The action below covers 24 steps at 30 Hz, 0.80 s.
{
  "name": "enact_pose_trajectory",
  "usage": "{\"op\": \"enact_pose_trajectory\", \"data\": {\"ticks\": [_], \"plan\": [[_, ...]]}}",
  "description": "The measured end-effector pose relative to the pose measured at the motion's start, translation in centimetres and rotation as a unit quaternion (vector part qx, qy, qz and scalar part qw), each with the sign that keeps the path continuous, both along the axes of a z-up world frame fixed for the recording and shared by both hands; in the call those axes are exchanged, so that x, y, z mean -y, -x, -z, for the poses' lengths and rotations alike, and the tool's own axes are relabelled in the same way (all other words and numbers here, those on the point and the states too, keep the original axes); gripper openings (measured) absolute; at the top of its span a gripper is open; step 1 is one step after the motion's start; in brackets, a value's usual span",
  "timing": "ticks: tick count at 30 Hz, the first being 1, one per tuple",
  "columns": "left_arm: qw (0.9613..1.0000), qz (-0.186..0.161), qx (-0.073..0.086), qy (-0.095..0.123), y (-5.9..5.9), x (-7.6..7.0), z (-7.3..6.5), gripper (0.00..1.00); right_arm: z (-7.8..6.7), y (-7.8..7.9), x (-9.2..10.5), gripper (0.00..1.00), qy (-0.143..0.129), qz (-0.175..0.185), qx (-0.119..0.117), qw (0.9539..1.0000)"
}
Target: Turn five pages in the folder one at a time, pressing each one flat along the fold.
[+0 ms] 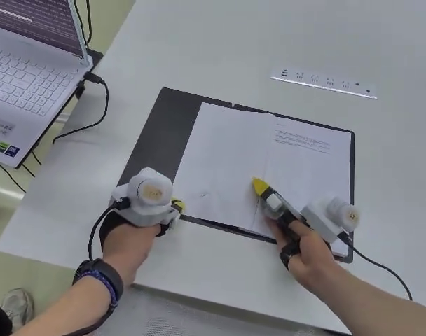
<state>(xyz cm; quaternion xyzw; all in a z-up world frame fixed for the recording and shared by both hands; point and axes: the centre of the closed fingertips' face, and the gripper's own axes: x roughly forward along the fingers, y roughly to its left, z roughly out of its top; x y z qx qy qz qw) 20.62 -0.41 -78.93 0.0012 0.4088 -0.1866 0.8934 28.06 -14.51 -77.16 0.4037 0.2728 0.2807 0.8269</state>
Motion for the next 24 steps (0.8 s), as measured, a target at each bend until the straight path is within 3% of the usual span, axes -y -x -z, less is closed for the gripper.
{"op": "enact_pose_trajectory", "data": {"ticks": [9,24], "plan": [[1.0000,0.000,0.009,0.002,0.0,0.0,0.0,0.00,0.1,3.0,-0.4,0.00,0.013,-0.032,0.008,0.9994],[0.9999,0.001,0.013,0.008,0.1,0.0,0.0,0.00,0.3,6.0,-0.5,0.00,0.014,-0.038,0.001,0.9992]]}}
